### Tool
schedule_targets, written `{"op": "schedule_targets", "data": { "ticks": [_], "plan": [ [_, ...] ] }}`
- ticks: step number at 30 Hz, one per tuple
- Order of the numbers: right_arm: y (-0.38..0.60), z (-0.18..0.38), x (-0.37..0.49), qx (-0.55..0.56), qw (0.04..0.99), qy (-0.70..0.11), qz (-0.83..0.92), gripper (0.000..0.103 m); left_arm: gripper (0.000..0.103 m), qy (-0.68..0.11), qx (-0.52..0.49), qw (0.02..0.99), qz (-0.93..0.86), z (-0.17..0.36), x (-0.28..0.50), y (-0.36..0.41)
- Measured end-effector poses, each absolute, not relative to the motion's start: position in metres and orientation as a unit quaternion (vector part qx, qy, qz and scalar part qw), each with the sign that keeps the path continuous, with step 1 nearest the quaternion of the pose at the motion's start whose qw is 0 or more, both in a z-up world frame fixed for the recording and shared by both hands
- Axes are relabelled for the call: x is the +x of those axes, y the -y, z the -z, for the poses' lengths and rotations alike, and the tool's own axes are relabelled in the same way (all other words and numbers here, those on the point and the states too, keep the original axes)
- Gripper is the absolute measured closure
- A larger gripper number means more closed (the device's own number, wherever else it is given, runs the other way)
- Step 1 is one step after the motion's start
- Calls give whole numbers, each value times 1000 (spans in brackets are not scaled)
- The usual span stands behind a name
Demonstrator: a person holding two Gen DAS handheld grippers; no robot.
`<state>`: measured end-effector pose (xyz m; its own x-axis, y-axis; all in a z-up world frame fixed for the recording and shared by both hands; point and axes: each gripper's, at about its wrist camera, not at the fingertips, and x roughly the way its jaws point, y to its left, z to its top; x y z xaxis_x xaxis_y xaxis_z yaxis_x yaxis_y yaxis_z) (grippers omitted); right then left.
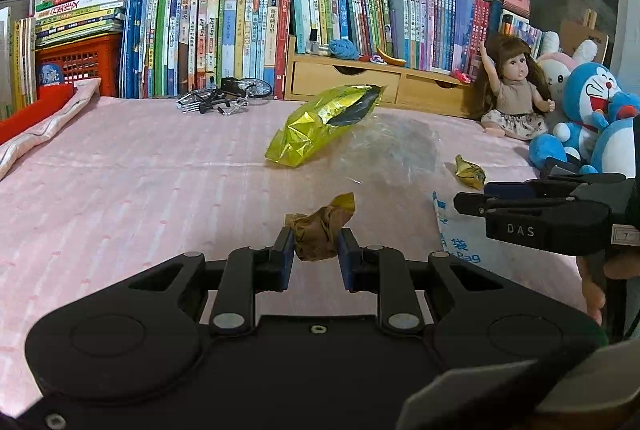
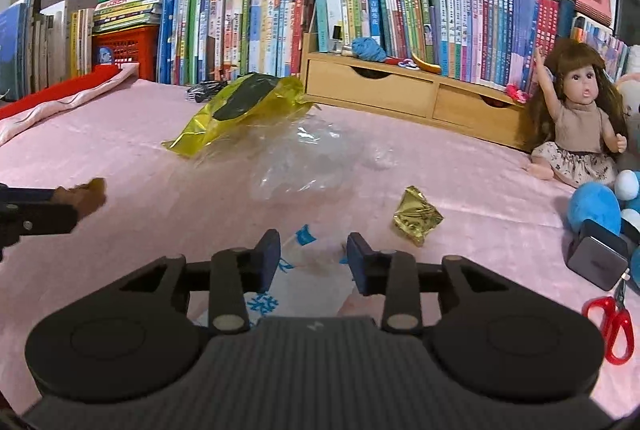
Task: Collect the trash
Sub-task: 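Grasp the brown crumpled paper with the left tool while the right tool grasps the white paper bag, then lower the brown paper and white bag past the table edge into the bin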
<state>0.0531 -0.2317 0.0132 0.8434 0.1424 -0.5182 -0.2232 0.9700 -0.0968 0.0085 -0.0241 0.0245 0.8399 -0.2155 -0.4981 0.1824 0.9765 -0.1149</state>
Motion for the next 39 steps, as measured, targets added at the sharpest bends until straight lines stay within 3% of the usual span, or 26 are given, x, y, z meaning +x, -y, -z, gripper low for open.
{"op": "schedule_targets", "data": {
  "ticks": [26, 30, 39],
  "plan": [
    [228, 2, 88, -121, 943, -294, -95, 37, 80, -268, -34, 957, 110, -20, 9, 25],
    [225, 1, 84, -121, 941, -299, -101, 86, 80, -268, -34, 956, 111, -20, 9, 24],
    [220, -11, 52, -118, 948, -269, -120, 90, 80, -266, -37, 957, 112, -23, 6, 25]
  ]
}}
